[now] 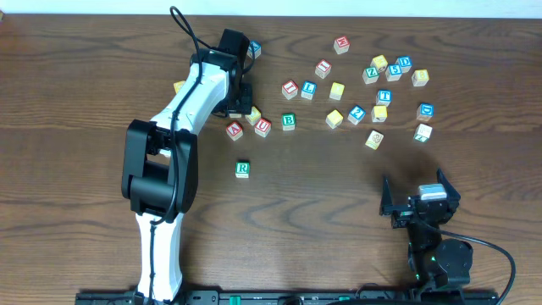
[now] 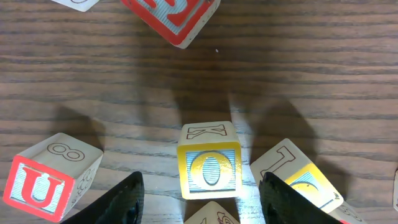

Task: Spell out ROBOT
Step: 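Lower the left gripper around the yellow O block and close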

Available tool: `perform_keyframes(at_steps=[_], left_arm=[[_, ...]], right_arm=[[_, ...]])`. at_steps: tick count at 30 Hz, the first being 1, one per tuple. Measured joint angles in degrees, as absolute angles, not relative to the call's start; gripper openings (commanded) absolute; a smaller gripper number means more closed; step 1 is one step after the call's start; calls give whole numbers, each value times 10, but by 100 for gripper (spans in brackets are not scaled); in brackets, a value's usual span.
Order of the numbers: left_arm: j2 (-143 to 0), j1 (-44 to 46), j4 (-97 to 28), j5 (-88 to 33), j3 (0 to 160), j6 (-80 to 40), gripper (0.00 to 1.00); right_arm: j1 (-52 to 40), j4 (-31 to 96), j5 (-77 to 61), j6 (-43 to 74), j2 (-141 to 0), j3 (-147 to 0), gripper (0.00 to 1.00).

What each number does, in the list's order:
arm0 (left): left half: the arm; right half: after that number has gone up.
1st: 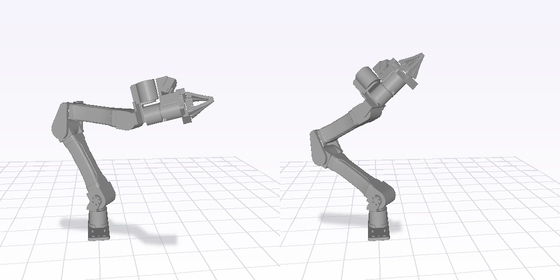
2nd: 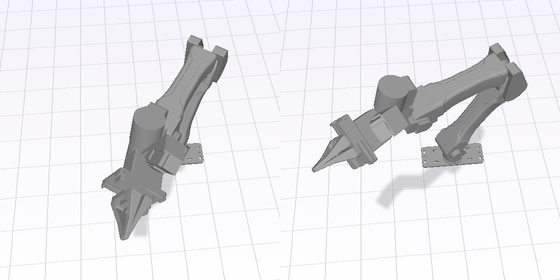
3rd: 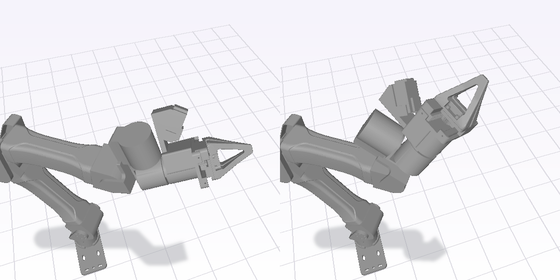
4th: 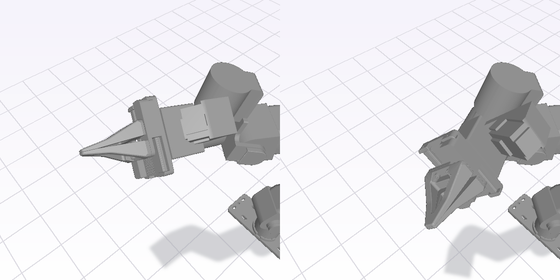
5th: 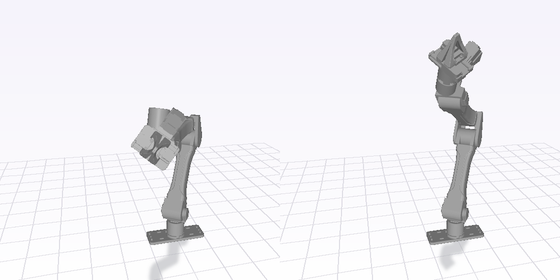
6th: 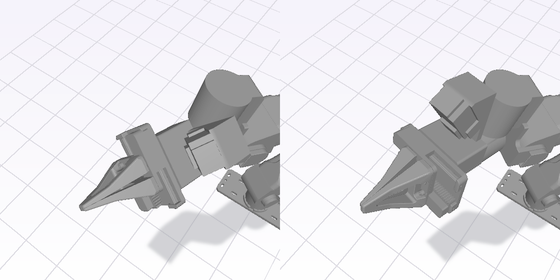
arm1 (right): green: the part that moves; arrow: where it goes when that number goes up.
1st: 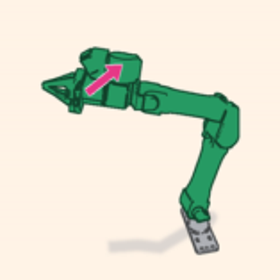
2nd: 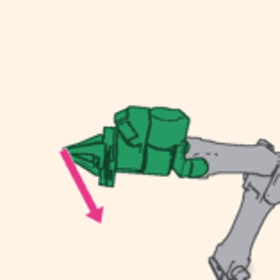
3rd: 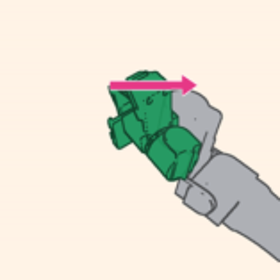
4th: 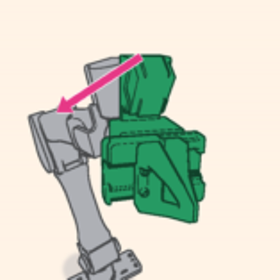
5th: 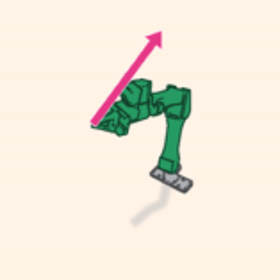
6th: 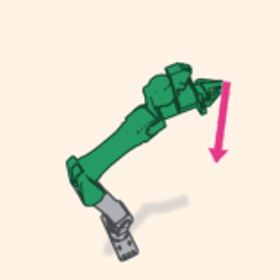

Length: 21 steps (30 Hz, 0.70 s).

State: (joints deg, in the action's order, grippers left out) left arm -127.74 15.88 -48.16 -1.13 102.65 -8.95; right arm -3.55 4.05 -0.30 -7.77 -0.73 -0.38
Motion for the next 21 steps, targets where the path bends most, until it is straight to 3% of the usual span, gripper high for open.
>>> perform_keyframes(at_steps=[14, 21], left_arm=[[-1293, 159, -482, -11, 1027, -89, 58], [-1293, 159, -481, -11, 1027, -88, 44]], right_arm=[[-36, 41, -3, -78, -7, -4, 99], [-36, 41, -3, -78, -7, -4, 99]])
